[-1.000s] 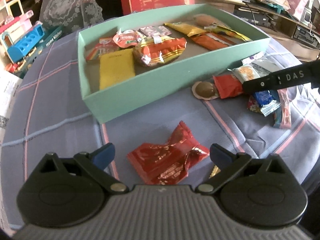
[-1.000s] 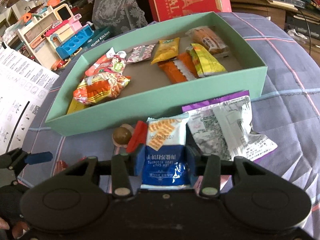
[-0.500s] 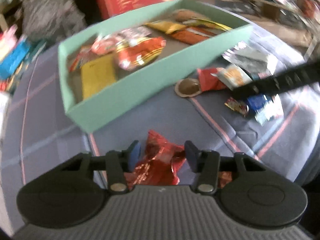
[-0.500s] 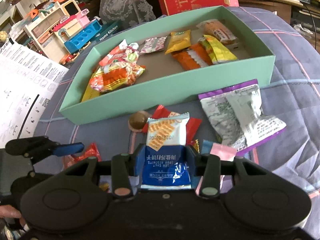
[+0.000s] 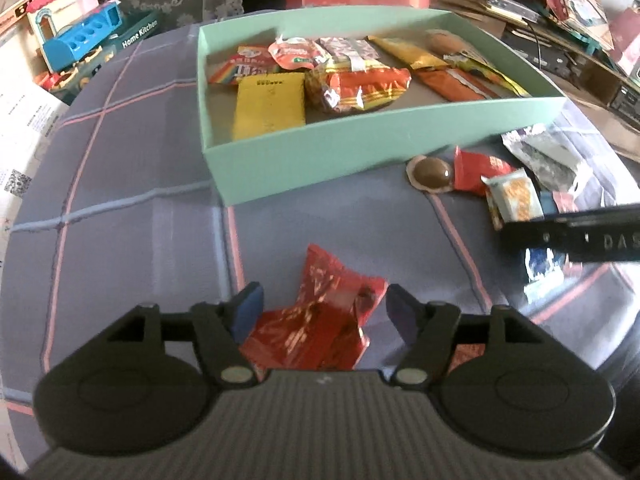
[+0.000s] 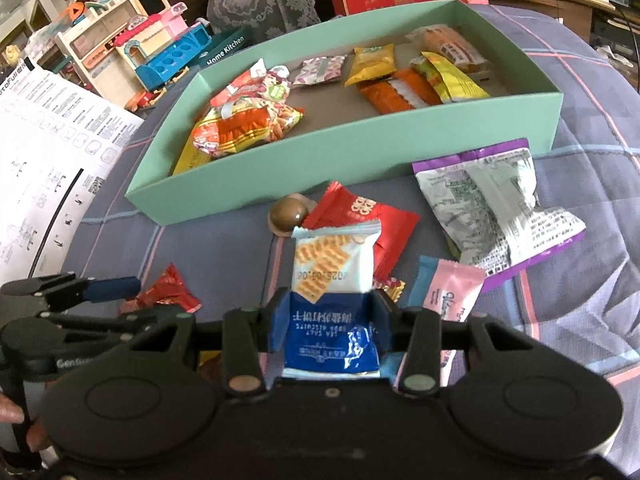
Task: Organize snacks
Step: 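Carry both packets up toward the green box, then lower both packets into the green box and open both tools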
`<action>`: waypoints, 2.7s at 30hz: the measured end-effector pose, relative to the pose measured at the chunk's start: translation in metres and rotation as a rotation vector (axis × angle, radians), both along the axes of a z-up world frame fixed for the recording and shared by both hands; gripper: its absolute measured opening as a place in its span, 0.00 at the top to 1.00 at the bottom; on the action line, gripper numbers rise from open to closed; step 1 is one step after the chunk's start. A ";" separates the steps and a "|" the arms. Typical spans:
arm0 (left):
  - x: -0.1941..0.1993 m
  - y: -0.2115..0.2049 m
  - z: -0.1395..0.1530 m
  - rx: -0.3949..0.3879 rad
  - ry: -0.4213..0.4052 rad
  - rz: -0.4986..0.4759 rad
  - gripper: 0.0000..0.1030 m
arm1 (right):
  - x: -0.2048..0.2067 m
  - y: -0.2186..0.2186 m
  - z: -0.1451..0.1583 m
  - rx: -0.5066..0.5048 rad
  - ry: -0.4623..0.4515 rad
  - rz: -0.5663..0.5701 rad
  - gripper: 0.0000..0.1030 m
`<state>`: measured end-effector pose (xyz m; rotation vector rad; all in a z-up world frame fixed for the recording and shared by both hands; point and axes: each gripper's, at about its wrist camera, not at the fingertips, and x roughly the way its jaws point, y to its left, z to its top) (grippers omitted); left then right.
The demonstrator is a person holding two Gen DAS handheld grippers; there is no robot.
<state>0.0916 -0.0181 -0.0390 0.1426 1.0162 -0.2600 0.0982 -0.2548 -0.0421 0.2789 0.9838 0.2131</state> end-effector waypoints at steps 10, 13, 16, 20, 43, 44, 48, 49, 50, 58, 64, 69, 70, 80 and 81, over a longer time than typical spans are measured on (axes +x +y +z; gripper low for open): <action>-0.013 -0.012 -0.008 0.053 -0.044 -0.104 0.48 | 0.001 0.001 -0.002 -0.002 -0.004 -0.002 0.58; -0.013 -0.012 -0.006 0.050 -0.060 -0.085 0.52 | 0.000 0.001 -0.001 0.003 -0.004 -0.006 0.58; -0.010 -0.006 0.000 0.025 -0.066 -0.037 0.53 | -0.002 0.000 0.001 0.010 -0.007 -0.008 0.58; -0.007 0.000 0.009 -0.010 -0.069 -0.016 0.53 | -0.004 -0.002 0.003 0.018 -0.016 -0.010 0.58; 0.075 -0.038 0.095 -0.126 -0.241 -0.009 0.52 | 0.050 -0.052 0.087 0.081 -0.210 -0.078 0.58; 0.082 -0.041 0.097 -0.131 -0.242 -0.006 0.52 | 0.057 -0.056 0.089 0.076 -0.216 -0.084 0.58; 0.119 -0.053 0.099 -0.133 -0.242 0.021 0.52 | 0.091 -0.068 0.097 0.060 -0.228 -0.108 0.58; 0.128 -0.057 0.098 -0.130 -0.240 0.030 0.52 | 0.101 -0.071 0.097 0.059 -0.228 -0.112 0.58; 0.137 -0.059 0.096 -0.128 -0.236 0.040 0.52 | 0.110 -0.072 0.098 0.054 -0.226 -0.114 0.58; 0.192 -0.072 0.073 -0.105 -0.187 0.083 0.52 | 0.182 -0.067 0.083 -0.001 -0.195 -0.086 0.58; 0.213 -0.076 0.057 -0.084 -0.165 0.084 0.52 | 0.207 -0.058 0.065 -0.047 -0.161 -0.057 0.58; 0.216 -0.082 0.051 -0.055 -0.172 0.092 0.04 | 0.217 -0.056 0.060 -0.035 -0.161 -0.082 0.26; 0.215 -0.082 0.051 -0.049 -0.184 0.098 0.00 | 0.216 -0.057 0.061 -0.028 -0.166 -0.090 0.07; 0.193 -0.083 0.057 -0.029 -0.183 0.084 0.00 | 0.194 -0.056 0.069 0.022 -0.170 -0.103 0.00; 0.189 -0.082 0.059 -0.028 -0.183 0.084 0.00 | 0.190 -0.055 0.070 0.027 -0.170 -0.103 0.00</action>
